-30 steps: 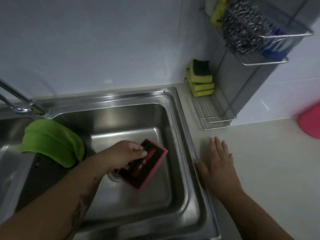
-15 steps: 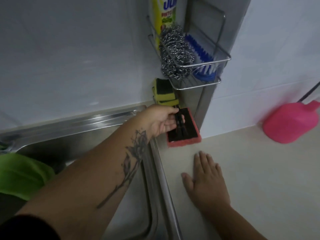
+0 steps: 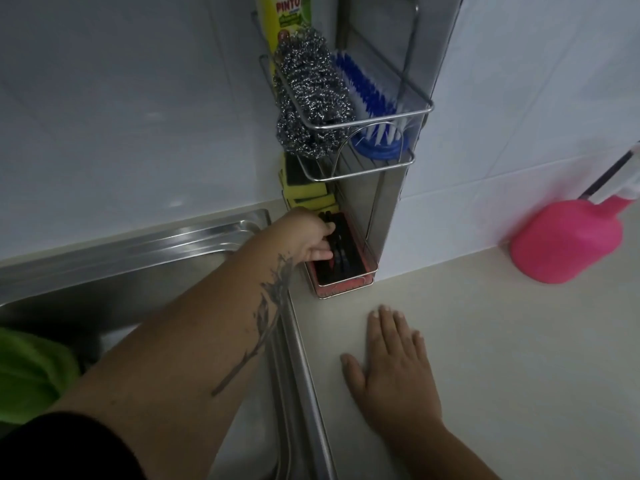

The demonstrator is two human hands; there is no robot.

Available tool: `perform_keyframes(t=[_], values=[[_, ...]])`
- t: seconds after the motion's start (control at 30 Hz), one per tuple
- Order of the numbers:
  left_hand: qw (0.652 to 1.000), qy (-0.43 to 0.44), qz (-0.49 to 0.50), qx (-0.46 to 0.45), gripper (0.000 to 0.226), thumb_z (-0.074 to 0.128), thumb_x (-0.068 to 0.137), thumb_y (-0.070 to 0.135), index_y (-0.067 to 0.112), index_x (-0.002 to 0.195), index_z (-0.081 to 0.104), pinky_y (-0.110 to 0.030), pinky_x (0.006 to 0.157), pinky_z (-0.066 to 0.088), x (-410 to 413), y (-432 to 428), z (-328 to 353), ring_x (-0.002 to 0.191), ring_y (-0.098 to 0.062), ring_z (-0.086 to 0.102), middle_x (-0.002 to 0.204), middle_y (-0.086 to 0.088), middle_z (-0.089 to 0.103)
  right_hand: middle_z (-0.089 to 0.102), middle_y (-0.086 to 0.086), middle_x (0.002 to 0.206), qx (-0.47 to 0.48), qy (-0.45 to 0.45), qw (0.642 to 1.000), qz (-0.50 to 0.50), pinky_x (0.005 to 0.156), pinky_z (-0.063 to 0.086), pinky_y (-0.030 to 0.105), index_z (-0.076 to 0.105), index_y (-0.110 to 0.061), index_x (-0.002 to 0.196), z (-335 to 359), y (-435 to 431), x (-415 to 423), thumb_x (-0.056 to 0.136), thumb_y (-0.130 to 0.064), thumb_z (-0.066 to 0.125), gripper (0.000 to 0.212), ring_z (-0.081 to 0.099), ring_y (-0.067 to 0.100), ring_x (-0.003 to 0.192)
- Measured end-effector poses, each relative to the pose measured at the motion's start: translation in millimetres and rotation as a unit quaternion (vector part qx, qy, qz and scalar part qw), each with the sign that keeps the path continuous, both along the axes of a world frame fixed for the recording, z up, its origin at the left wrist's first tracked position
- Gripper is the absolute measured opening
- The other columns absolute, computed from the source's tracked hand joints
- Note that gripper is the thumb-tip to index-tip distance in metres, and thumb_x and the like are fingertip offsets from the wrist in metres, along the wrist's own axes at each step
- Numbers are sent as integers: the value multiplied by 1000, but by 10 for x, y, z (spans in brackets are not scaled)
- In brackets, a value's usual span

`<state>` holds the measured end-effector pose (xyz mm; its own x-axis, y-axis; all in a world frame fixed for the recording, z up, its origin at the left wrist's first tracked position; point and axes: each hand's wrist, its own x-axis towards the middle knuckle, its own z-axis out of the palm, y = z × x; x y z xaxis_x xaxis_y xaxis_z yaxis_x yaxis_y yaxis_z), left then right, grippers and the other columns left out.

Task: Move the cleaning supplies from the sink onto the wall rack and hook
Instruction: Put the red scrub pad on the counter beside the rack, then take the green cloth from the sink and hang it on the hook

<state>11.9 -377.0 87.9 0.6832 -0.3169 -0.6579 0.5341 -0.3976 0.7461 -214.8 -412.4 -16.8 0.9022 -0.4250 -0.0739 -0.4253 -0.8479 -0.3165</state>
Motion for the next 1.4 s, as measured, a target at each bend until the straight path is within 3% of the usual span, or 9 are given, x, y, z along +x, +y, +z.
perform_keyframes(t=[0.2, 0.33, 0.4, 0.5, 0.6, 0.83, 1.03, 1.23, 1.4], values=[[994, -90, -28, 51, 44, 62, 91, 16, 2, 130, 46, -39, 84, 59, -21, 38, 33, 100, -27, 69, 122, -17, 65, -10, 0, 162, -3, 17, 1000, 3, 118, -10, 38, -5, -20, 153, 40, 1, 11, 89, -66, 14, 80, -16, 17, 147], [980, -195, -26, 12, 10, 61, 91, 29, 21, 88, 55, -33, 62, 56, -180, 552, 156, 80, -17, 71, 93, -2, 70, 11, 7, 162, -17, 65, 998, -7, 120, 9, 42, 15, -14, 153, 145, 64, 18, 87, -64, 17, 83, 7, 26, 149], [985, -173, -7, -4, 10, 62, 88, 32, 25, 81, 58, -28, 59, 49, -209, 974, 195, 72, -16, 70, 85, 0, 71, 39, 16, 150, -19, 92, 996, -1, 114, 30, 47, 41, -9, 142, 229, 74, 98, 80, -64, 25, 83, 34, 36, 140], [989, -134, 56, -17, 5, 60, 88, 27, 23, 85, 61, -30, 69, 46, -180, 1784, 292, 72, -20, 68, 84, -1, 70, 56, 3, 131, 49, 139, 987, 57, 99, 44, 40, 54, -23, 125, 642, 332, 390, 76, -79, 29, 78, 54, 28, 121], [981, -131, 142, -26, 8, 60, 91, 26, 18, 92, 61, -32, 72, 49, -167, 2719, 385, 78, -25, 66, 93, -8, 70, 54, 0, 135, 96, 118, 978, 144, 103, 39, 32, 51, -26, 131, 1017, 867, 790, 90, -50, 49, 47, 51, 20, 124], [935, -123, 332, -15, 10, 57, 92, 28, 20, 87, 60, -26, 63, 42, -133, 4622, 249, 66, -16, 64, 87, -2, 69, 36, 1, 154, 100, 79, 942, 310, 112, 21, 24, 37, -20, 146, 1209, 2461, 1855, 93, -47, 51, 62, 30, 16, 142], [915, -83, 394, -12, 11, 55, 90, 27, 18, 86, 60, -25, 62, 39, -61, 5650, -214, 66, -17, 60, 84, -4, 67, 49, 4, 145, 100, 77, 924, 362, 105, 33, 27, 48, -19, 139, 1068, 3682, 2527, 90, -45, 51, 56, 43, 20, 134], [897, 26, 441, 14, 34, 52, 91, 43, 12, 101, 62, -21, 54, 32, 108, 6084, -913, 59, -20, 58, 84, -11, 69, 67, 3, 103, 110, 68, 921, 367, 81, 47, 32, 61, -24, 92, 593, 4456, 3125, 86, -46, 47, 27, 61, 21, 96], [887, 102, 444, -75, 61, 51, 84, 65, 6, 92, 66, -30, 69, 50, 281, 6068, -1271, 74, -24, 62, 86, -13, 68, 62, 4, 109, 73, 61, 924, 371, 88, 51, 40, 61, -21, 111, 241, 4812, 3369, 84, -59, 45, 49, 60, 24, 100]])
